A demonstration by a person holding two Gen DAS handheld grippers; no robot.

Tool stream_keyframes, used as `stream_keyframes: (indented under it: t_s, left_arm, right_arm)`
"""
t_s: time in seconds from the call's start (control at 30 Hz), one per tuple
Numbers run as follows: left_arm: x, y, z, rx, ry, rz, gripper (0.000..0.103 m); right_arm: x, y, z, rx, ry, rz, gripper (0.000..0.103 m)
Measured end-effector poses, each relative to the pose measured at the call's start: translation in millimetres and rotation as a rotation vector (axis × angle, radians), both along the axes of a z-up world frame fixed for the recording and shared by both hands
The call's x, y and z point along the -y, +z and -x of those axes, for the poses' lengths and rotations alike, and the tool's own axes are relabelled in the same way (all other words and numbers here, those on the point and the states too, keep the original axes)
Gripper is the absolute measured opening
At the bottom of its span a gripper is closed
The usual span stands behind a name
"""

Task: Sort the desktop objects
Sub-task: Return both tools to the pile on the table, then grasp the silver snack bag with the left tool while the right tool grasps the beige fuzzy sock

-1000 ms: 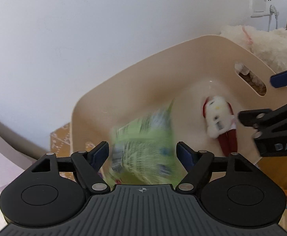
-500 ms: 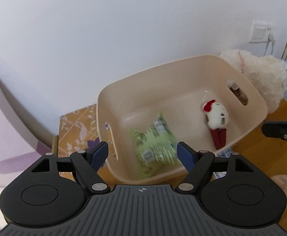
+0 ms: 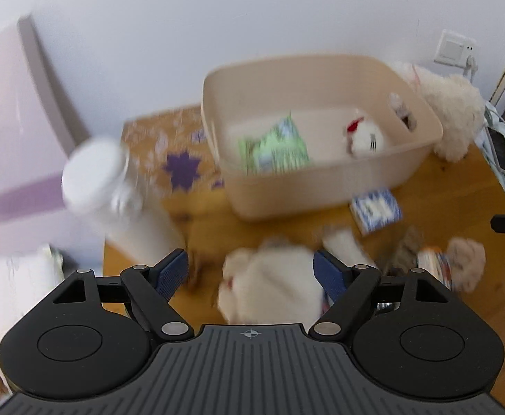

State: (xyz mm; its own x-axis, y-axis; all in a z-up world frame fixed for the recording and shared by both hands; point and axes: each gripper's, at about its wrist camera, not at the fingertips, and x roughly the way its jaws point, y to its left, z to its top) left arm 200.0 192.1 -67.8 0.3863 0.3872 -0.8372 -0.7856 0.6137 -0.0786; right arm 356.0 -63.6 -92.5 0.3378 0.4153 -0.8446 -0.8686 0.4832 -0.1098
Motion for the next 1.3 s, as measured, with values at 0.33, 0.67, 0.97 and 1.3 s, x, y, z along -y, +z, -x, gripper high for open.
stream_keyframes:
  t_s: [0.33,0.67,0.97,1.3]
  left_arm:
    - [55.0,-36.0,54.0,0.057,0.084,0.243,0.081]
    - [83.2,-63.4,51.2,0.067,0.127,0.336,0.081]
    - [71.6,-85.8,27.3,0.084,0.249,0.344,0.081]
    - [57.1,-116.9,24.3,0.116,0.316,0.411,0.084]
  right_arm:
    - [27.5,-40.8,25.1,0.049,0.142,0.173,0.103]
    - [16.0,-71.0,41.0,0.081,0.271,0.269,0.103]
    - [-2.7,-89.2,38.0,0.078,0.271,0.283,0.103]
    - [-16.1,-102.9,31.1,0.061,0.281,0.292,0.103]
